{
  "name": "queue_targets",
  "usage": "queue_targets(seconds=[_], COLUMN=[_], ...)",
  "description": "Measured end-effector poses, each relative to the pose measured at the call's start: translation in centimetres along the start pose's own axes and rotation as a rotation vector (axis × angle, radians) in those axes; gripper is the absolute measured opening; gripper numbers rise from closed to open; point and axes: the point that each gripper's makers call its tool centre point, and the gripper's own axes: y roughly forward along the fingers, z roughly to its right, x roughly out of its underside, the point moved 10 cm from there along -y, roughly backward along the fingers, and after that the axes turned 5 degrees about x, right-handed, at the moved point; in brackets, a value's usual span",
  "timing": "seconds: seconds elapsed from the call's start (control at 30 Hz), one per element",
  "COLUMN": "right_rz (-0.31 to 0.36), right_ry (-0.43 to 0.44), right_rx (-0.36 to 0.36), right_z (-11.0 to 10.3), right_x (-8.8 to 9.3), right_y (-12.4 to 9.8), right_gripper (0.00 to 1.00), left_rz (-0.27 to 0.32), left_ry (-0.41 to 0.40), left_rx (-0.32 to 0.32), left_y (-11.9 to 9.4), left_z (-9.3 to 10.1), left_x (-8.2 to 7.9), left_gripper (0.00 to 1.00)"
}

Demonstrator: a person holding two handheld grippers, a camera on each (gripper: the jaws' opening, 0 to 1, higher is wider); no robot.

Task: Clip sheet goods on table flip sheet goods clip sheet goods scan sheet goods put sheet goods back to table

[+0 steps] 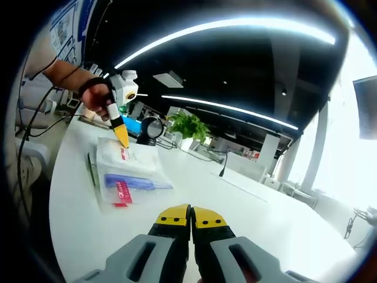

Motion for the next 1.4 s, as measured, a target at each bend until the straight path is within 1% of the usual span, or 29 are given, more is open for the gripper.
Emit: queue_targets(seconds=[0.27,0.37,0.43,0.5,0.53,0.57,0.6,0.7,0.77,0.8,0.87,0.93,0.97,1.13,1.23,1.4], right_rz=[0.003,-0.002,-0.01,-0.012,-0.009,0.013,0.021,0.032,0.038,0.052,0.058,0.072,0.071,0.071,0.068,0.074], right_ry=[0.0,-0.023,-0.039,-0.045,-0.047,-0.076,-0.083,-0.105,-0.095,-0.061,-0.045,-0.003,0.004,-0.014,-0.031,-0.005], right_rx=[-0.006,-0.02,-0.023,-0.021,-0.021,-0.028,-0.027,-0.021,0.007,0.011,0.004,-0.01,-0.011,-0.014,-0.027,-0.061], right_z=[-0.1,-0.4,-1.1,-1.0,-1.0,-1.2,-1.2,-1.2,-1.1,-1.2,-1.3,-1.5,-1.5,-2.3,-3.3,-5.3], right_x=[-0.1,-0.1,-0.5,-0.5,-0.5,-0.8,-0.9,-1.3,-1.8,-2.1,-2.4,-2.7,-3.0,-4.1,-5.1,-6.3], right_y=[0.0,0.1,0.0,0.1,0.0,0.0,0.0,0.2,0.1,0.1,-0.3,-0.6,-0.7,-1.0,-1.3,-1.5], right_gripper=[0.0,0.0,0.0,0.0,0.0,0.0,0.0,0.0,0.0,0.0,0.0,0.0,0.0,0.01,0.05,0.06], left_rz=[0.034,0.046,0.048,0.049,0.049,0.049,0.05,0.059,0.062,0.061,0.059,0.058,0.058,0.068,0.07,0.073], left_ry=[-0.02,-0.023,-0.027,-0.028,-0.032,-0.03,-0.029,-0.033,-0.032,-0.032,-0.037,-0.036,-0.034,-0.035,-0.04,-0.042], left_rx=[0.022,0.026,0.028,0.029,0.032,0.034,0.034,0.037,0.037,0.038,0.038,0.036,0.035,0.04,0.041,0.045], left_y=[-0.5,-0.7,-0.7,-0.8,-0.8,-0.8,-0.9,-0.9,-1.0,-1.0,-1.0,-1.0,-1.1,-1.2,-1.1,-1.3], left_z=[0.7,0.9,1.0,1.1,1.3,1.6,1.7,1.9,2.0,2.1,2.1,2.2,2.2,2.8,2.9,3.1], left_x=[-0.4,-0.3,-0.5,-0.7,-0.8,-0.8,-0.9,-1.0,-1.0,-1.0,-1.2,-1.3,-1.3,-1.4,-1.3,-1.4], left_gripper=[0.0,0.0,0.0,0.0,0.0,0.0,0.0,0.0,0.0,0.0,0.0,0.0,0.0,0.0,0.0,0.0])
